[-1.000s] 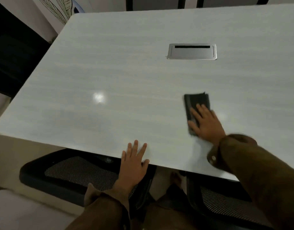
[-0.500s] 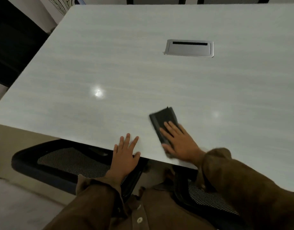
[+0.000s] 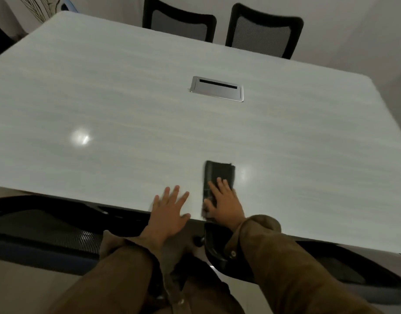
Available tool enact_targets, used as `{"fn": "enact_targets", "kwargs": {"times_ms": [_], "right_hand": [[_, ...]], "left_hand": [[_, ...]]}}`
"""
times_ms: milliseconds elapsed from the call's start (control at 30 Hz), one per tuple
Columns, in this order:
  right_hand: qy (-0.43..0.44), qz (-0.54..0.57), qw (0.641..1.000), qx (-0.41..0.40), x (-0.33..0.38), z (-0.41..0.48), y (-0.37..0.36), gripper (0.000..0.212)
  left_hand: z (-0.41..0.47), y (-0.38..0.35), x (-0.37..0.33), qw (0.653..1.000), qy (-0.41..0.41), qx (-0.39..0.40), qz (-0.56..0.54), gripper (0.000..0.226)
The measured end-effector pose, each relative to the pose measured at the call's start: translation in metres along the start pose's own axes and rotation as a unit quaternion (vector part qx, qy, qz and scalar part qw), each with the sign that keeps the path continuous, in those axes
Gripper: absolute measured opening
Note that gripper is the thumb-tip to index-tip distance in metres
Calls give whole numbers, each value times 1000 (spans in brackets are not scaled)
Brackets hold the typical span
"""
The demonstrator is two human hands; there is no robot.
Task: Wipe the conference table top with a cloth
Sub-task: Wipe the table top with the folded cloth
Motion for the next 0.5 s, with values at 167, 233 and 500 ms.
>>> {"fn": "enact_targets", "kwargs": {"times_ms": [167, 233, 500], "right_hand": [[109, -89, 989, 42, -66, -63, 11, 68], [38, -85, 995, 31, -94, -61, 22, 74], [123, -75, 989, 20, -45, -11, 9, 64]], "left_hand": [[-4, 2, 7, 1000, -9, 13, -13, 71], [-6, 1, 4, 1000, 4, 15, -18, 71], [4, -4, -57, 997, 72, 10, -31, 73]]}}
Point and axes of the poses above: each hand's wrist, its own z-axis towards the middle knuckle, its own y-axis out of the back of the hand, x = y × z, the point moved 7 cm from there along z, towards the middle knuckle, and after that the axes turned 8 degrees about y, right-handed, at the moved point
